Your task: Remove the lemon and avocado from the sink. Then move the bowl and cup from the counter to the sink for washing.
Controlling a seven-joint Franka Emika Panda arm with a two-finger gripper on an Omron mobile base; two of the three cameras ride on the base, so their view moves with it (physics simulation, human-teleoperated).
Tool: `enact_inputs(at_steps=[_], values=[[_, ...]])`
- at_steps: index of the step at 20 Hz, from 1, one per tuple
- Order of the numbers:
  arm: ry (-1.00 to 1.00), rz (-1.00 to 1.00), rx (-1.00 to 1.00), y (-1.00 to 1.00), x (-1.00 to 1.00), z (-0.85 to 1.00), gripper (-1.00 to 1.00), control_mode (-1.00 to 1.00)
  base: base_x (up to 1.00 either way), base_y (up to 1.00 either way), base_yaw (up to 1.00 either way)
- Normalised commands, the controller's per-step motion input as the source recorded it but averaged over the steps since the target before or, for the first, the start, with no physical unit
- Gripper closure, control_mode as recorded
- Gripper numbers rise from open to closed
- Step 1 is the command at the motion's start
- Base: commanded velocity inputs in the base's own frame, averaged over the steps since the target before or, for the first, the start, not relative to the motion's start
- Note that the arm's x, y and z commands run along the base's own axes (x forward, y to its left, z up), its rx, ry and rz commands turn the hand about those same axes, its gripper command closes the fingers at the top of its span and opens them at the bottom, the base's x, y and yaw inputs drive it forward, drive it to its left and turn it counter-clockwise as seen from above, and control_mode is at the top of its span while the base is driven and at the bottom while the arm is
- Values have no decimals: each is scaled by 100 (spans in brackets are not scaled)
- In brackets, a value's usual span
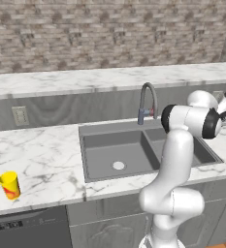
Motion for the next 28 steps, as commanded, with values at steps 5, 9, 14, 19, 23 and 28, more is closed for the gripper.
enact_inputs(at_steps=[5,9,14,19,23,28], values=[[-1,1,-3,-16,6,-10,100,-100,0,0,0],[0,0,-4,-17,9,-9,100,-100,0,0,0],[0,0,-5,-14,16,-5,100,-100,0,0,0],[0,2,-2,-8,9,-6,100,-100,0,0,0],[0,1,0,-8,8,-10,100,-100,0,0,0],[0,2,0,-9,8,-10,100,-100,0,0,0]])
